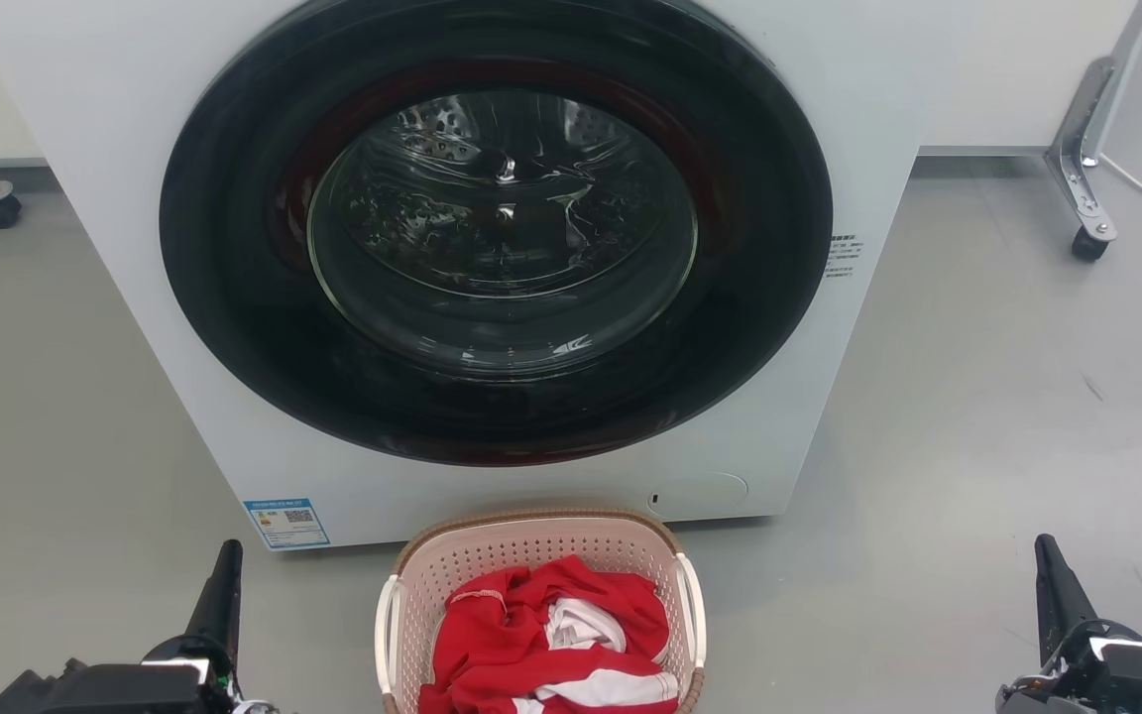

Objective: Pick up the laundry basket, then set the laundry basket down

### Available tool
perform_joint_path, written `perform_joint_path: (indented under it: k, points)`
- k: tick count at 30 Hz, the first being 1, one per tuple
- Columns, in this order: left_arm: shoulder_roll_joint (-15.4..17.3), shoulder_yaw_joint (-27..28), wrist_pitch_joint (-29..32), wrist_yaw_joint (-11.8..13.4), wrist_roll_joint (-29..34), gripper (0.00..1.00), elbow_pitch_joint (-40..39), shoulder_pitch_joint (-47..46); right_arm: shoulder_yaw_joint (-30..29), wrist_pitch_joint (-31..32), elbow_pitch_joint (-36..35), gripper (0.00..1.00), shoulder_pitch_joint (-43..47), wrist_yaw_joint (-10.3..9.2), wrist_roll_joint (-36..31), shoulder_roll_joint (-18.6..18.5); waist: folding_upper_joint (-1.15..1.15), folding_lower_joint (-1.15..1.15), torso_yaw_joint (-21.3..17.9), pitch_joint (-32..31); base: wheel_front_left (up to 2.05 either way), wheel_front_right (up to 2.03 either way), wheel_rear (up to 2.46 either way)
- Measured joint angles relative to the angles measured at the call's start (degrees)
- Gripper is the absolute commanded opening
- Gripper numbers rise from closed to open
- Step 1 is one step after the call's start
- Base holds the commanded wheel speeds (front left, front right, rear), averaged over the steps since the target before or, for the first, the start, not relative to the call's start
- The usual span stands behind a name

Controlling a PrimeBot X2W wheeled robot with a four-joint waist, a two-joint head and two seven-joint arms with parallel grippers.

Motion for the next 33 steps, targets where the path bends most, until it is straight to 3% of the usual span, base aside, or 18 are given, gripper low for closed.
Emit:
perform_joint_path:
  k: [33]
  points:
    - [0.0, 0.0, 0.0, 0.0, 0.0, 0.0, 0.0, 0.0, 0.0, 0.0, 0.0, 0.0, 0.0, 0.0, 0.0, 0.0, 0.0, 0.0, 0.0, 0.0, 0.0, 0.0, 0.0]
